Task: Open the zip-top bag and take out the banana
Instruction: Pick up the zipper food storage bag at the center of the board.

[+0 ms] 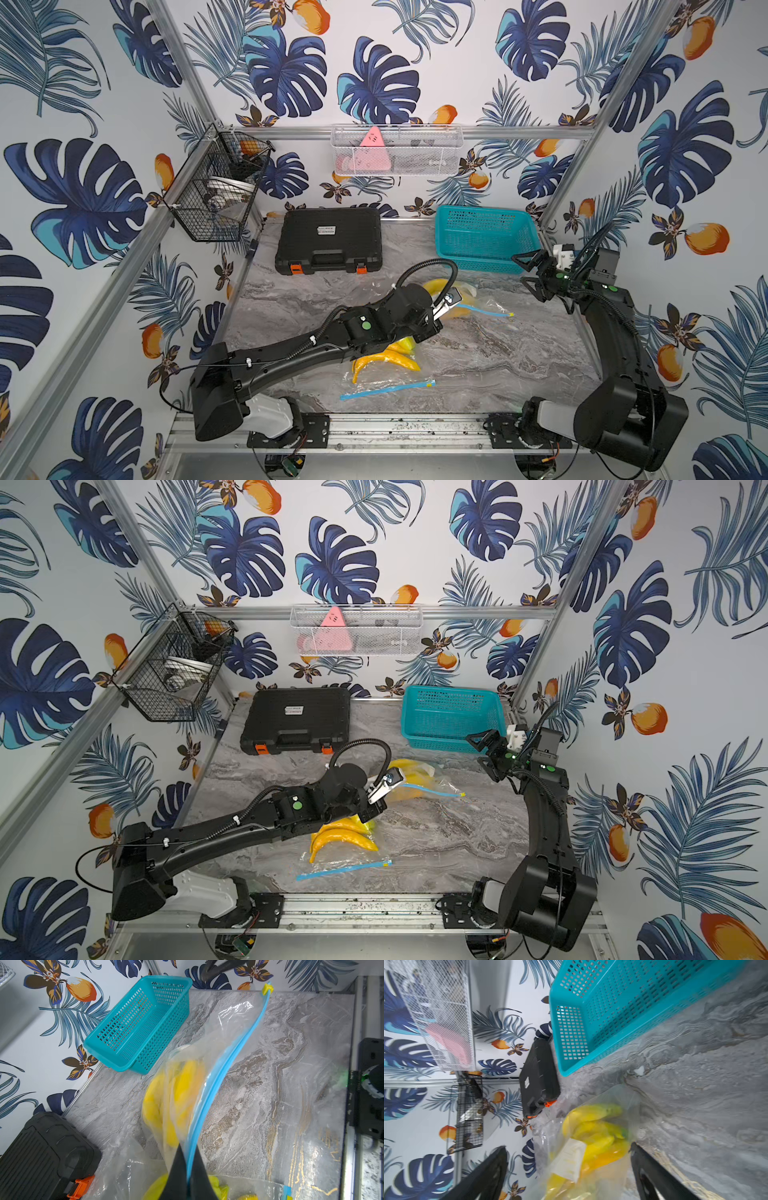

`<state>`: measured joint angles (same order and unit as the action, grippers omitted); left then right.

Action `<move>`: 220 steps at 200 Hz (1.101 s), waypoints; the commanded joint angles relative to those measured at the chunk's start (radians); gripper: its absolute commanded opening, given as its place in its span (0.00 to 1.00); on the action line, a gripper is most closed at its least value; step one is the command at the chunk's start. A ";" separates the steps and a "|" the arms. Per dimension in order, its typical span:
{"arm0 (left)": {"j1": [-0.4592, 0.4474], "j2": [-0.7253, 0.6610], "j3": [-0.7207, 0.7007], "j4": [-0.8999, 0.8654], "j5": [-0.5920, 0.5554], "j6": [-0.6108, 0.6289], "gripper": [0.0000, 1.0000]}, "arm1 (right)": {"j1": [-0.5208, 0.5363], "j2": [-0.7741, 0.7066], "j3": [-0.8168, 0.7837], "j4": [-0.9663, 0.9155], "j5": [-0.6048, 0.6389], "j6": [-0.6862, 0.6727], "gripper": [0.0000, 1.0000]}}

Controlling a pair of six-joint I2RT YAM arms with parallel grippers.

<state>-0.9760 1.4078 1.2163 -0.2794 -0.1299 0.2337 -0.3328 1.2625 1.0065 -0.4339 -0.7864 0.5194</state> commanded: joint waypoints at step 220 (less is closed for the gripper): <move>0.418 0.369 0.513 -0.221 0.516 -0.067 0.00 | 0.052 -0.206 -0.346 0.677 -0.231 -0.165 0.70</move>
<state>-0.5613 1.7622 1.7084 -0.4904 0.3317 0.1841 -0.2863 1.0290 0.6422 0.1551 -0.9230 0.3321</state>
